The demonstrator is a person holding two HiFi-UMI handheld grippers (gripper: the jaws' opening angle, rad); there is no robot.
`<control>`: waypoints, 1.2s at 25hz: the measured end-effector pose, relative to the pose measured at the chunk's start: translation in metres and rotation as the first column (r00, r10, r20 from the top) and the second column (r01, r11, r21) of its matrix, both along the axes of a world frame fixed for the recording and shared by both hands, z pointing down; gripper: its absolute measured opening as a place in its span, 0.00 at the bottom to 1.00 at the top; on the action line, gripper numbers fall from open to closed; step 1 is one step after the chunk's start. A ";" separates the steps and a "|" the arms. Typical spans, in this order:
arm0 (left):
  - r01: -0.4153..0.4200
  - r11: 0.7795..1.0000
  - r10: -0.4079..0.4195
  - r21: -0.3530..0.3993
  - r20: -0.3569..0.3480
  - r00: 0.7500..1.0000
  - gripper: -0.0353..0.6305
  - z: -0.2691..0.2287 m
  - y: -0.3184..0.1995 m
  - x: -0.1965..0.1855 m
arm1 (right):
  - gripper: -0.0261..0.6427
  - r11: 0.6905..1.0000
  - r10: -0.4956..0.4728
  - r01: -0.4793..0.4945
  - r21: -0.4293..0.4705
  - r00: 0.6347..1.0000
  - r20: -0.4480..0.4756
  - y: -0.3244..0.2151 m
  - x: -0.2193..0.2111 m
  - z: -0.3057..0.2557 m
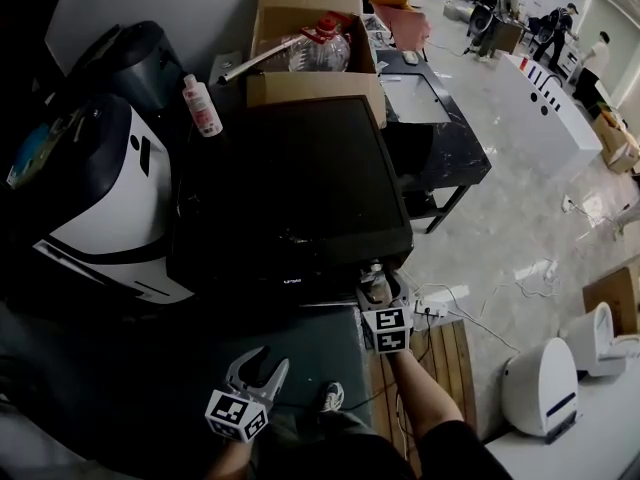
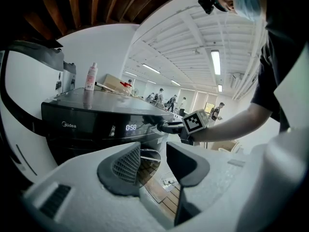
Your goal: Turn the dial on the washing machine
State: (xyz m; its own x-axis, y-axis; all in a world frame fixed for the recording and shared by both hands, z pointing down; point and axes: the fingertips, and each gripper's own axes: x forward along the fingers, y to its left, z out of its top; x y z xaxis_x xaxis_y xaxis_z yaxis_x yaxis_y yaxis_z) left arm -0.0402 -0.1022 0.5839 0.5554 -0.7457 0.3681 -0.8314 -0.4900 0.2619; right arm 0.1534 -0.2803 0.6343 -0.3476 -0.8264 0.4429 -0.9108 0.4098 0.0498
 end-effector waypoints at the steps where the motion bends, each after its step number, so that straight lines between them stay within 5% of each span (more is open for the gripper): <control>1: -0.001 1.000 0.001 -0.002 0.001 1.000 0.29 0.001 0.000 0.000 | 0.48 1.000 -0.001 0.001 -0.002 1.000 0.003 -0.001 0.000 0.001; 30: 0.006 0.999 -0.006 -0.034 -0.006 1.000 0.29 0.011 0.013 -0.007 | 0.48 0.991 0.036 -0.014 -0.132 0.986 0.162 -0.003 -0.001 0.026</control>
State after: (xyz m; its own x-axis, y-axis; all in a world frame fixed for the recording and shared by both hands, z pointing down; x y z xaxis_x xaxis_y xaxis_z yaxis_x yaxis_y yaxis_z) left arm -0.0467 -0.0895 0.5954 0.5533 -0.7358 0.3904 -0.8327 -0.4758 0.2832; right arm 0.1528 -0.2836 0.6604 -0.4044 -0.7751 0.4855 -0.9122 0.3802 -0.1529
